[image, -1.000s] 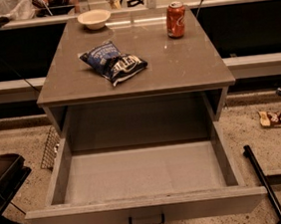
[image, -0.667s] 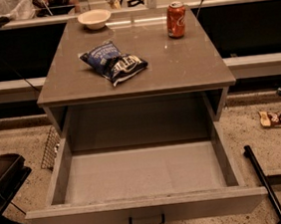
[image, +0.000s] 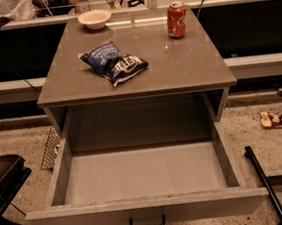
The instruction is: Close top drawer
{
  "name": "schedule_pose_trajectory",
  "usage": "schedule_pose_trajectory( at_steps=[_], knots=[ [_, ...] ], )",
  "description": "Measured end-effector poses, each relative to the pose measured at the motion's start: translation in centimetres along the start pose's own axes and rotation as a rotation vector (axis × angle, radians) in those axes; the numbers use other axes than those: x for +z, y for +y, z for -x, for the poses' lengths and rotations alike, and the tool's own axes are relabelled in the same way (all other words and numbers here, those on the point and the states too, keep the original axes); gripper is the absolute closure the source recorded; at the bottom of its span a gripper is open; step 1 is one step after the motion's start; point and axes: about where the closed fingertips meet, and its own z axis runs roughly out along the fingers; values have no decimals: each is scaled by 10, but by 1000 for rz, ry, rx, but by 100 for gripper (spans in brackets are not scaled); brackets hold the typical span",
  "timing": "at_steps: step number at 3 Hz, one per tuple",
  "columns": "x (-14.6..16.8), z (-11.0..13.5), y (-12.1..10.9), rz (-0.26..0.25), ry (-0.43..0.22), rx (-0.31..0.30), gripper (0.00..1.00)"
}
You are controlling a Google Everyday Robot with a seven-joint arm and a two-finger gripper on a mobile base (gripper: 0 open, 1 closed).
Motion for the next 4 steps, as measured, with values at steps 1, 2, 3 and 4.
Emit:
schedule_pose_trajectory(
  at_steps=[1,2,3,4],
  knots=[
    [50,35,-23,37,-130,-103,100],
    [84,76,-49,69,-244,-201,100],
    [100,120,-80,66,-294,-272,100],
    [100,120,-80,66,-294,-272,100]
  ],
)
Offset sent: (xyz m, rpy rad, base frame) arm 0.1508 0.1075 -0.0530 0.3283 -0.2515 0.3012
